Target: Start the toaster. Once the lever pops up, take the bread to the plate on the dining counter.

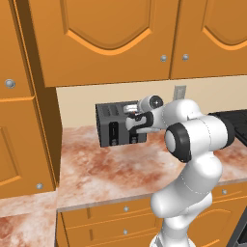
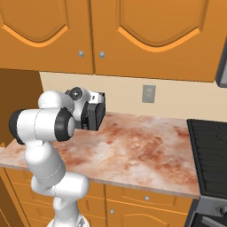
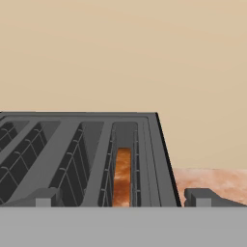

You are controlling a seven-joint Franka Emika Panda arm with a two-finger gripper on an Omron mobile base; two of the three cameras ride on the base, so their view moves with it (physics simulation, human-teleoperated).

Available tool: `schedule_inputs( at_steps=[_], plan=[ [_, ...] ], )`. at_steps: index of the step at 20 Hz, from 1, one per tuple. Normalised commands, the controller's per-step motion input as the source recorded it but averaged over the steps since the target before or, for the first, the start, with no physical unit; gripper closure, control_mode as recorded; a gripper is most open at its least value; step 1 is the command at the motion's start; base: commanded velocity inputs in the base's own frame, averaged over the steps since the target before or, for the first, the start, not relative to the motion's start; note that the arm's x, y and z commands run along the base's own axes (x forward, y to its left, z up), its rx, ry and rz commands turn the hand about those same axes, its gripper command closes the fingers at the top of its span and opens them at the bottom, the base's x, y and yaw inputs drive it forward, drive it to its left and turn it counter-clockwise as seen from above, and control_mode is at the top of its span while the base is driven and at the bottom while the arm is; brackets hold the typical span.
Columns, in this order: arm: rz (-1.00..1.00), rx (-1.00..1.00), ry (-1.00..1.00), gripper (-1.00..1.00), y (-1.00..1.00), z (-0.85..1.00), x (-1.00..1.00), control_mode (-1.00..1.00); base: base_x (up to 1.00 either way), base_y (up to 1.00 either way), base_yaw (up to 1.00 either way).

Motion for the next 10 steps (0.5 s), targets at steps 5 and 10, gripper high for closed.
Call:
schedule_inputs(
  at_steps=[5,10],
  plan=[
    [0.0,0.0,0.0,-1.0,0.0,0.0,0.0,-1.0,0.0,0.0,0.0],
    [0.0,0.0,0.0,-1.0,0.0,0.0,0.0,-1.0,0.0,0.0,0.0]
  ],
)
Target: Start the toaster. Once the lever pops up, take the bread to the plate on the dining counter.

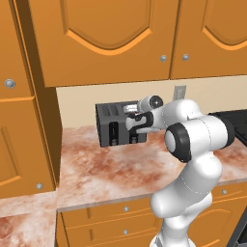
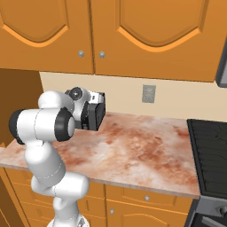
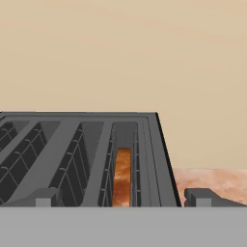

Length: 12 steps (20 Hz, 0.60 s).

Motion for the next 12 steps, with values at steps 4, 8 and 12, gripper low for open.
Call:
schedule_inputs(
  at_steps=[4,8,12],
  plan=[
    [0.0,0.0,0.0,-1.0,0.0,0.0,0.0,-1.0,0.0,0.0,0.0],
    [0.0,0.0,0.0,-1.0,0.0,0.0,0.0,-1.0,0.0,0.0,0.0],
    [0.0,0.0,0.0,-1.0,0.0,0.0,0.0,-1.0,0.0,0.0,0.0]
  ],
)
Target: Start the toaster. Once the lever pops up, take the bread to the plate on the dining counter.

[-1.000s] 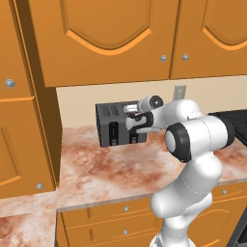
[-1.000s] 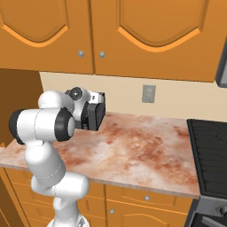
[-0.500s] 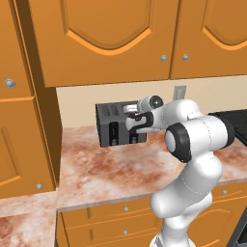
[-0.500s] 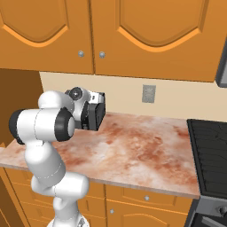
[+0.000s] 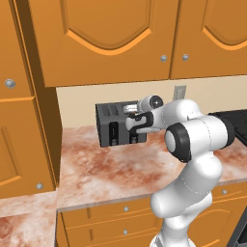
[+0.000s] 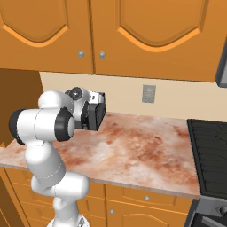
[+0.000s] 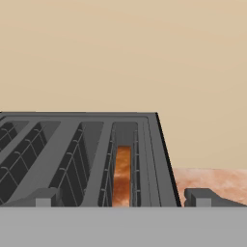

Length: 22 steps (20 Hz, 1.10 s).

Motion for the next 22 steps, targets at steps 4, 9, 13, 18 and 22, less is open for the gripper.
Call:
schedule_inputs(
  at_steps=[4,9,13,18,22],
  plan=[
    [0.0,0.0,0.0,-1.0,0.0,0.0,0.0,-1.0,0.0,0.0,0.0],
    [0.0,0.0,0.0,-1.0,0.0,0.0,0.0,-1.0,0.0,0.0,0.0],
    [0.0,0.0,0.0,-1.0,0.0,0.0,0.0,-1.0,0.0,0.0,0.0],
    [0.0,0.0,0.0,-1.0,0.0,0.0,0.0,-1.0,0.0,0.0,0.0],
    [0.0,0.0,0.0,-1.0,0.0,0.0,0.0,-1.0,0.0,0.0,0.0]
  ],
)
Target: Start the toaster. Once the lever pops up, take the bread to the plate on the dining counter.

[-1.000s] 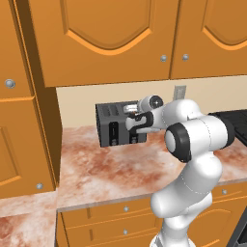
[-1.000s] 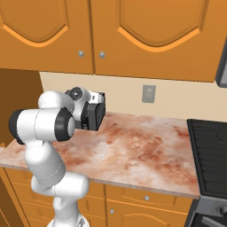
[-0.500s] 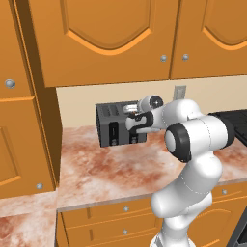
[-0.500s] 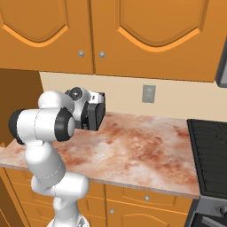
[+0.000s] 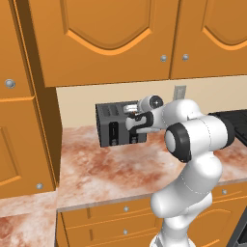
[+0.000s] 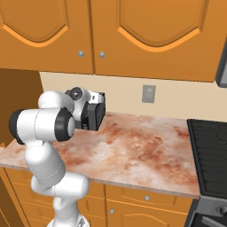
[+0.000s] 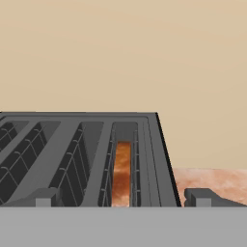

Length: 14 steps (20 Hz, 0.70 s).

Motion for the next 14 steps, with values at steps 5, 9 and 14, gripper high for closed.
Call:
schedule_inputs(
  at_steps=[5,9,14],
  plan=[
    [0.0,0.0,0.0,-1.0,0.0,0.0,0.0,-1.0,0.0,0.0,0.0],
    [0.0,0.0,0.0,-1.0,0.0,0.0,0.0,-1.0,0.0,0.0,0.0],
    [0.0,0.0,0.0,-1.0,0.0,0.0,0.0,-1.0,0.0,0.0,0.0]
  ],
)
